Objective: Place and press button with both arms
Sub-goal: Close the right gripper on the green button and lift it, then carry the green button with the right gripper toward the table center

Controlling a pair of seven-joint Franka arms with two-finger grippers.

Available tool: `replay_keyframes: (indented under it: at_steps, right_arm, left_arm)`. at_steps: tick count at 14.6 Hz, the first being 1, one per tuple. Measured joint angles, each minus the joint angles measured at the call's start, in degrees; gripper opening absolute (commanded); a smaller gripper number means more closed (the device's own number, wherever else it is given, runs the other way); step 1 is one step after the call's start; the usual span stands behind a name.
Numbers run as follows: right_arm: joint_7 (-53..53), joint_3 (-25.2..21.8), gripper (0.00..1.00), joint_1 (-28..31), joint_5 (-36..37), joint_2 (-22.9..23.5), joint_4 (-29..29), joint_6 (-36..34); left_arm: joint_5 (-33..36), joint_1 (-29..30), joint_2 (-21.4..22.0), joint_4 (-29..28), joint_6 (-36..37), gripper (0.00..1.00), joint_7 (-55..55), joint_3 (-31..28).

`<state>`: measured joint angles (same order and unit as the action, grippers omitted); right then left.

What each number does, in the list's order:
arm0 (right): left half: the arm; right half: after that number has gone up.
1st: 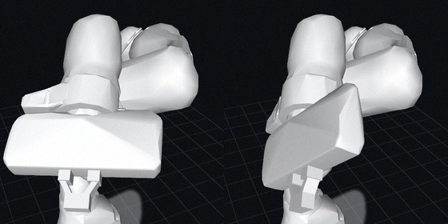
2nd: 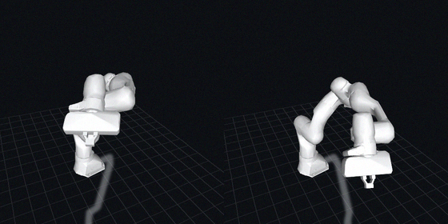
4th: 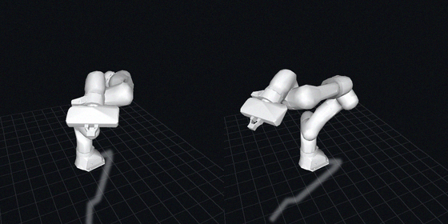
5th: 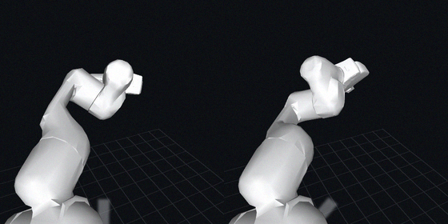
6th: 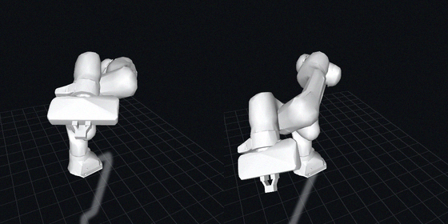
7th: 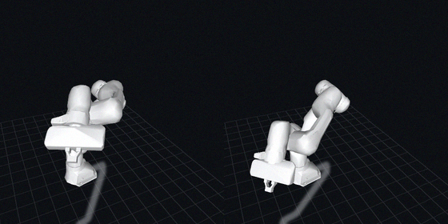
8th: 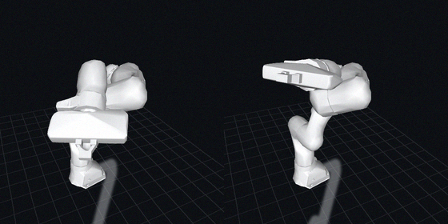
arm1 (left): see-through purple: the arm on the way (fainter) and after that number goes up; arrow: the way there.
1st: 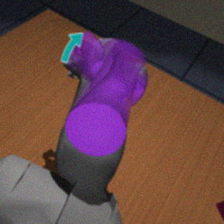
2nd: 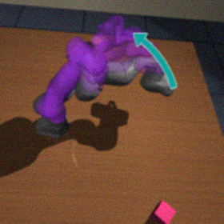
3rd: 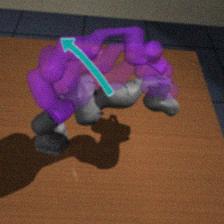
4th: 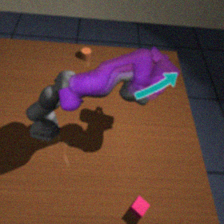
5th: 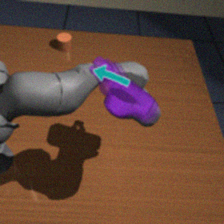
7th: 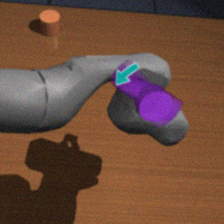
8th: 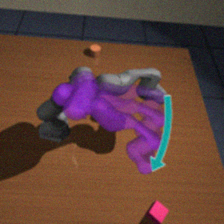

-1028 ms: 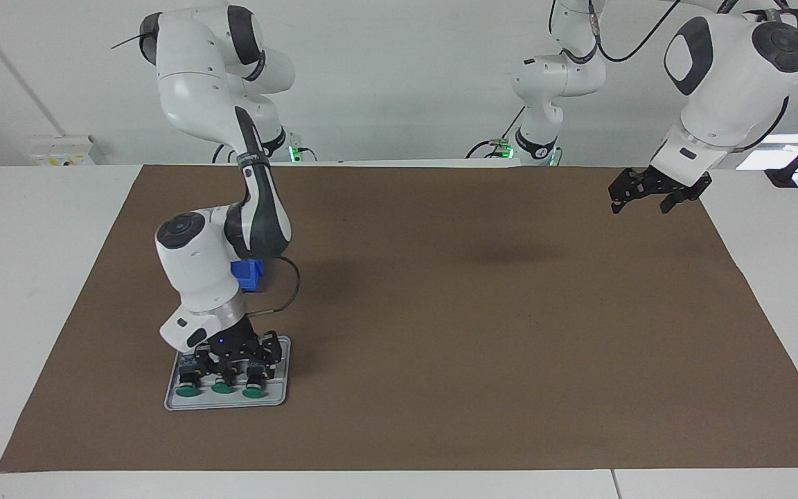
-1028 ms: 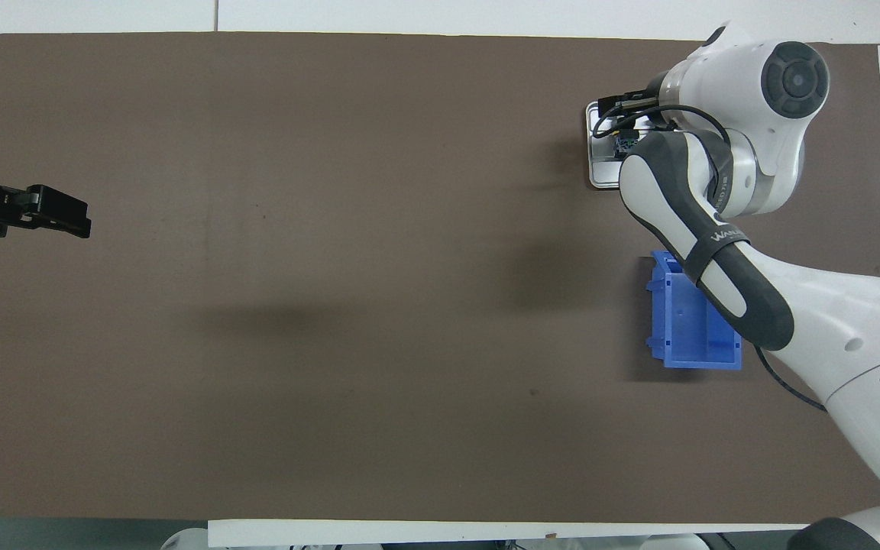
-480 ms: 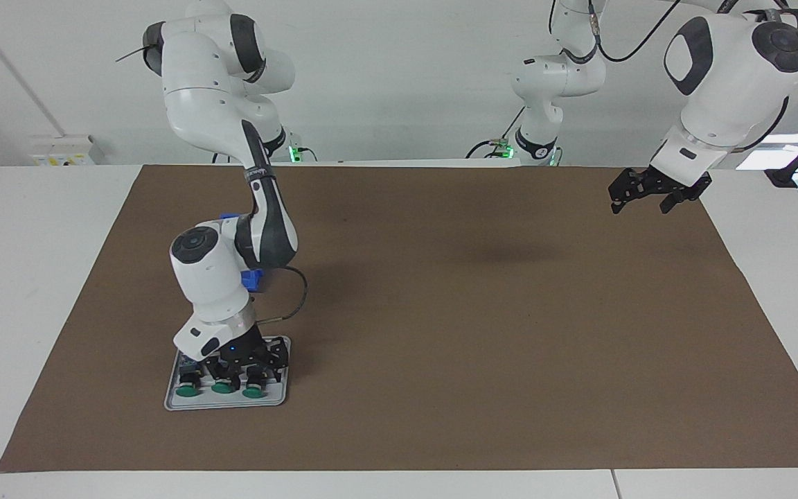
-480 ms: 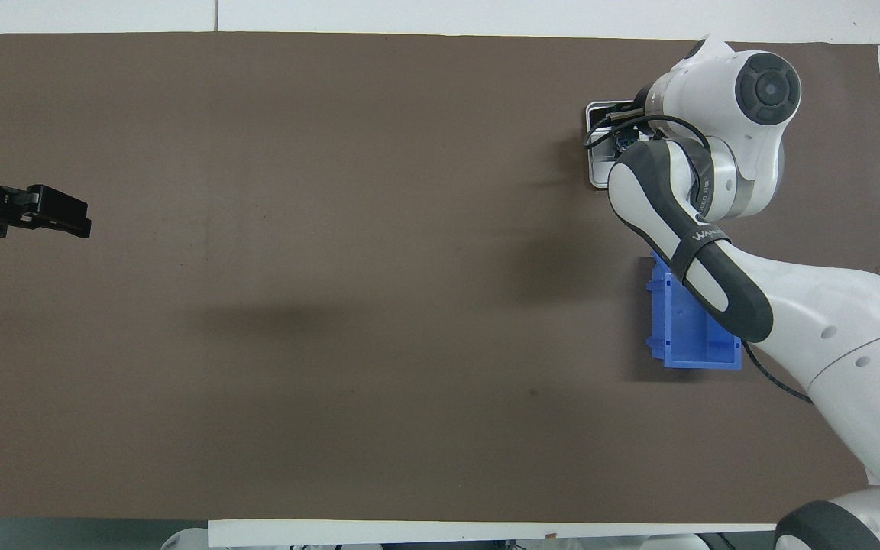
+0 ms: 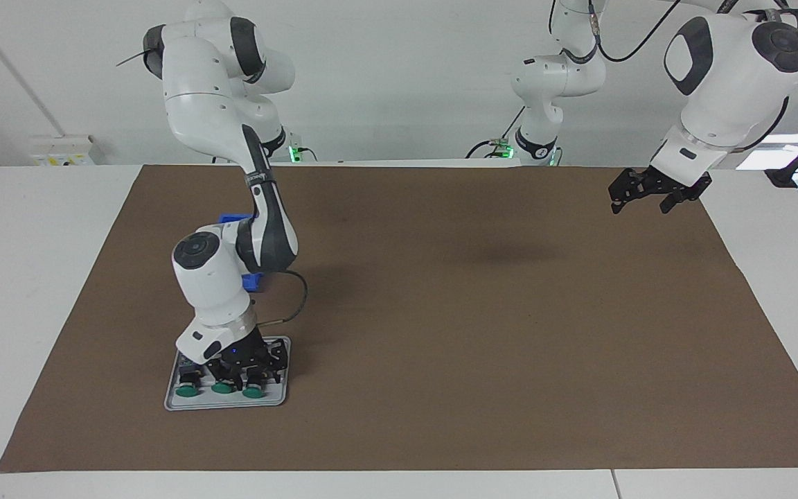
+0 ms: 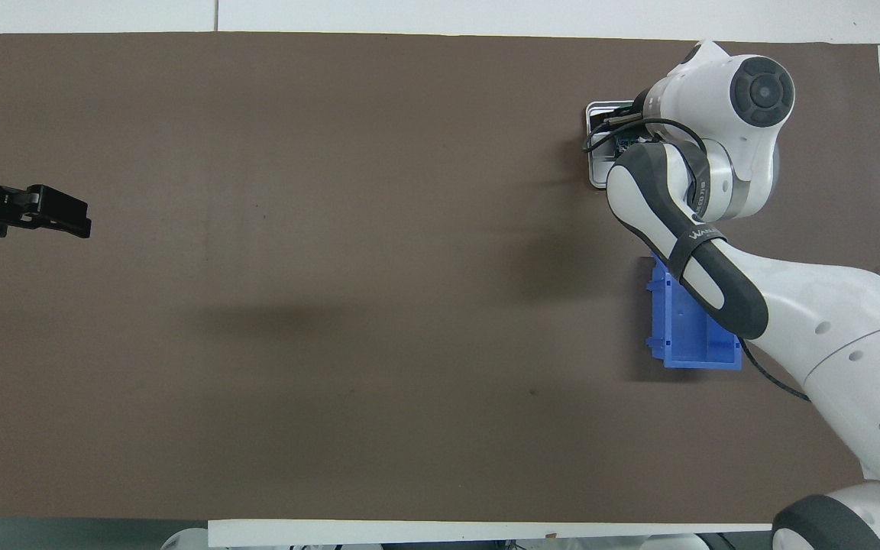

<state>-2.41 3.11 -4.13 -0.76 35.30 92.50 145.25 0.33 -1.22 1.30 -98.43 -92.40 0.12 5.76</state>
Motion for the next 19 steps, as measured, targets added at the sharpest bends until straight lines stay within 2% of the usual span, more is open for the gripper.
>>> replay_keyframes:
  at_steps: [8,14,19]
  right_arm:
    - [0.0,-0.2,0.53,0.5,0.1,0.0,0.0,0.0]
    - [0.0,-0.2,0.50,0.5,0.1,0.2,0.3,0.4]
    - [-0.1,-0.2,0.30,0.5,0.1,0.6,0.4,1.4]
  left_arm:
    - [0.0,0.0,0.0,0.0,0.0,1.00,0.0,0.0]
    - [0.0,0.0,0.0,0.0,0.0,1.00,0.0,0.0]
    - [0.0,0.0,0.0,0.0,0.0,1.00,0.0,0.0]
